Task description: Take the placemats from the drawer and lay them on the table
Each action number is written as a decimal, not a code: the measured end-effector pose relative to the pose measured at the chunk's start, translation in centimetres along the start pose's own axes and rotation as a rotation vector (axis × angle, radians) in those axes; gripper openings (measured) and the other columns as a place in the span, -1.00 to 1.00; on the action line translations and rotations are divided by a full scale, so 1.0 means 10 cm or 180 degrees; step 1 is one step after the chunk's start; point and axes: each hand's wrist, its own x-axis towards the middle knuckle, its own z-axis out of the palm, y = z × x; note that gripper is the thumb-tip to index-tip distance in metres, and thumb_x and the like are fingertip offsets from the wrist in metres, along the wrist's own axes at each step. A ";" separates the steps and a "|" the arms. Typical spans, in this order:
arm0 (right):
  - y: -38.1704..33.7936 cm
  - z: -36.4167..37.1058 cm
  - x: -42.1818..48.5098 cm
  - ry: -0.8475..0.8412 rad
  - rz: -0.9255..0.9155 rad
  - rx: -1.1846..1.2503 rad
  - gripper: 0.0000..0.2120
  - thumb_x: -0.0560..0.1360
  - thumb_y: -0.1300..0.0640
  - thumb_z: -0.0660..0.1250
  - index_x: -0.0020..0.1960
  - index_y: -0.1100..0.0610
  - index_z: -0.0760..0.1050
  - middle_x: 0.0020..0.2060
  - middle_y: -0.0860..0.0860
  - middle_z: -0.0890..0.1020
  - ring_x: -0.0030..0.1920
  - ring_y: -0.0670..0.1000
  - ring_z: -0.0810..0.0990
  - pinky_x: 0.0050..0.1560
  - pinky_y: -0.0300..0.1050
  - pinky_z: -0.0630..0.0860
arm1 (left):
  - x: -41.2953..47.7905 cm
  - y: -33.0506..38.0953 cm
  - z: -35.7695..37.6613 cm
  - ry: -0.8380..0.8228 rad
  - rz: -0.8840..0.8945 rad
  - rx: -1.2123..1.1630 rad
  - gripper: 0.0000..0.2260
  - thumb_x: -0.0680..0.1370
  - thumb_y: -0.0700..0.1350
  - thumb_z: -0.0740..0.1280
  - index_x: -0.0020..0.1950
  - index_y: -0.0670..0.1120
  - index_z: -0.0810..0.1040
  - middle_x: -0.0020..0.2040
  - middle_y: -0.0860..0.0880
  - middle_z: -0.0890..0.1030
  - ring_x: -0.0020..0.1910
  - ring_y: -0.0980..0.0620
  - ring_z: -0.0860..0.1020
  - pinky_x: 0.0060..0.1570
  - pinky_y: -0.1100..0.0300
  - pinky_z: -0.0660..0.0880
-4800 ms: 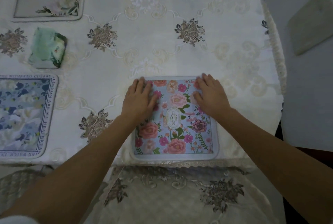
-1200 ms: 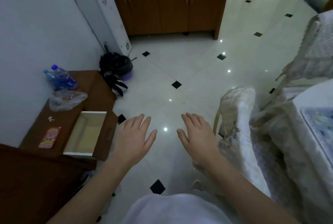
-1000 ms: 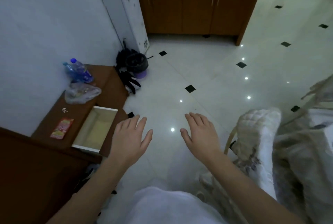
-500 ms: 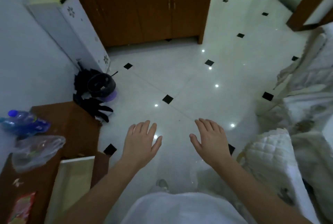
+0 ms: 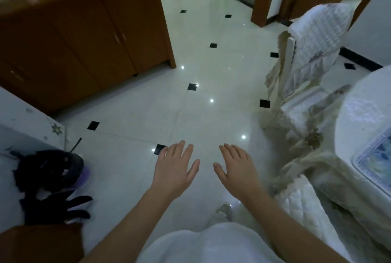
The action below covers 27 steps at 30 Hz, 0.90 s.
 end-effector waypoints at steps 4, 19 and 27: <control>-0.12 -0.12 0.71 0.0053 -0.0362 0.0049 -0.43 0.62 -0.18 0.09 0.51 0.11 0.31 0.46 0.06 0.41 0.47 0.12 0.33 0.48 0.05 0.19 | 0.33 -0.34 -0.17 0.0137 -0.0218 0.0009 -0.49 0.62 0.19 0.07 0.36 -0.08 0.55 0.34 -0.14 0.57 0.27 -0.13 0.55 0.27 -0.10 0.46; 0.73 -0.45 1.89 0.0230 0.0583 -0.0007 -0.42 0.61 -0.23 0.04 0.51 0.08 0.32 0.46 0.03 0.41 0.48 0.08 0.32 0.48 0.03 0.20 | 2.52 -0.26 0.09 -0.0160 0.0736 -0.0289 -0.50 0.62 0.17 0.08 0.34 -0.09 0.57 0.30 -0.13 0.60 0.21 -0.12 0.59 0.22 -0.06 0.48; 1.18 -0.64 1.61 0.0665 0.2263 0.0119 -0.39 0.57 -0.24 0.01 0.47 0.09 0.37 0.41 0.02 0.46 0.41 0.08 0.39 0.41 0.04 0.32 | 3.78 0.57 0.41 -0.0478 0.2497 -0.0332 -0.50 0.62 0.18 0.09 0.34 -0.10 0.57 0.29 -0.15 0.60 0.21 -0.14 0.58 0.22 -0.07 0.48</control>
